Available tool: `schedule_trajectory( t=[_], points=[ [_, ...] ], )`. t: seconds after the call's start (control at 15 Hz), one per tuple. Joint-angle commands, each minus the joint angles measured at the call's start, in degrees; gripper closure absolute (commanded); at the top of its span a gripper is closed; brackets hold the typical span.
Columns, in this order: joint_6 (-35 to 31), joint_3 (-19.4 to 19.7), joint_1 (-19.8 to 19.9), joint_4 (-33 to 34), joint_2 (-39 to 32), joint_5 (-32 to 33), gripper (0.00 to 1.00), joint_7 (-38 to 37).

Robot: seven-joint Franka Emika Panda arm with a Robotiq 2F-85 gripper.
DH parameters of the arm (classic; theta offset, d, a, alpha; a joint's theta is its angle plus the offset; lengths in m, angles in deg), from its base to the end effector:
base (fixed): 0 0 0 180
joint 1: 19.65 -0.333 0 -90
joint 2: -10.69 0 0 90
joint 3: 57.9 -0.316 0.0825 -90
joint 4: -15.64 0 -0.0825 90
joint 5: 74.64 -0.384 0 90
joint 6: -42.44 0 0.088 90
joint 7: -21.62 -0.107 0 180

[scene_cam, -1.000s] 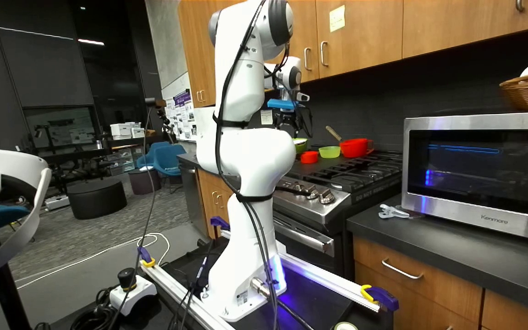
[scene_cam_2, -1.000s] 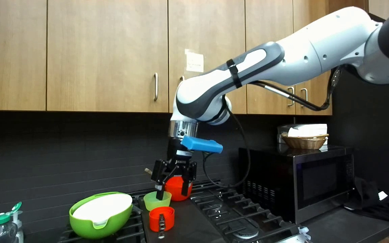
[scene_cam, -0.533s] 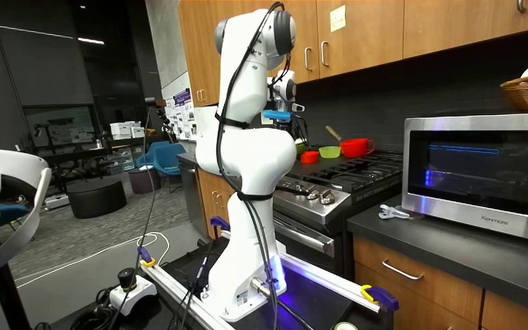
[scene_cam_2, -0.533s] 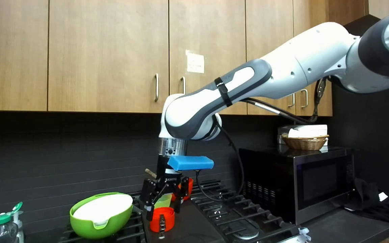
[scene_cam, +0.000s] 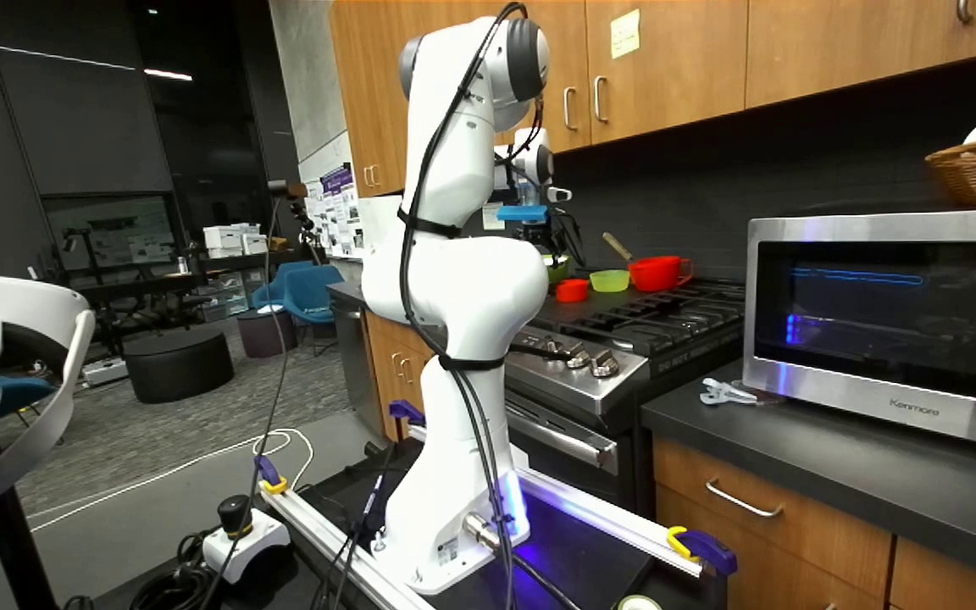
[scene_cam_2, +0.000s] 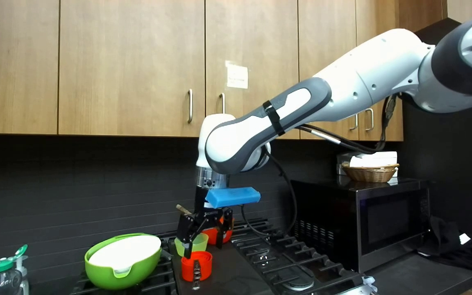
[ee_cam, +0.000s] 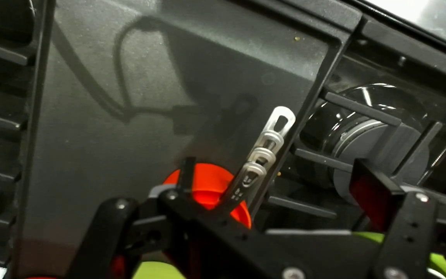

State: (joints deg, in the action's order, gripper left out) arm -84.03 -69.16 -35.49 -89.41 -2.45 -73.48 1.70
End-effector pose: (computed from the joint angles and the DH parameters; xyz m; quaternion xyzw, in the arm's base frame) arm 0.5659 0.2808 0.4227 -0.9951 -0.0637 -0.0629 0.0420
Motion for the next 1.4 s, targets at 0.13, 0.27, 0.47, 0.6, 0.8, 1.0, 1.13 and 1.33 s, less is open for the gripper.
schedule_trajectory(
  t=[0.13, 0.27, 0.47, 0.6, 0.8, 1.0, 1.13, 1.33],
  points=[
    [-1.56, 0.35, -0.31, 0.0, 1.04, -0.1, 0.0, -1.17],
    [-2.24, 0.39, -0.26, 0.19, 0.71, -0.22, 0.0, -1.26],
    [-2.39, 0.31, -0.23, 0.34, 0.15, -0.57, 0.0, -1.3],
    [-2.56, 0.3, -0.31, 0.45, -0.3, -0.6, 0.0, -1.49],
    [-2.09, 0.24, -0.33, 1.07, -1.54, -0.97, 0.0, -1.46],
    [-2.04, 0.12, -0.46, 1.77, -2.45, -1.35, 0.0, -1.33],
    [-2.05, 0.0, -0.51, 1.98, -2.86, -1.74, 0.0, -1.18],
    [-2.08, -0.15, -0.51, 2.44, -3.22, -2.56, 0.0, -1.13]
  ],
)
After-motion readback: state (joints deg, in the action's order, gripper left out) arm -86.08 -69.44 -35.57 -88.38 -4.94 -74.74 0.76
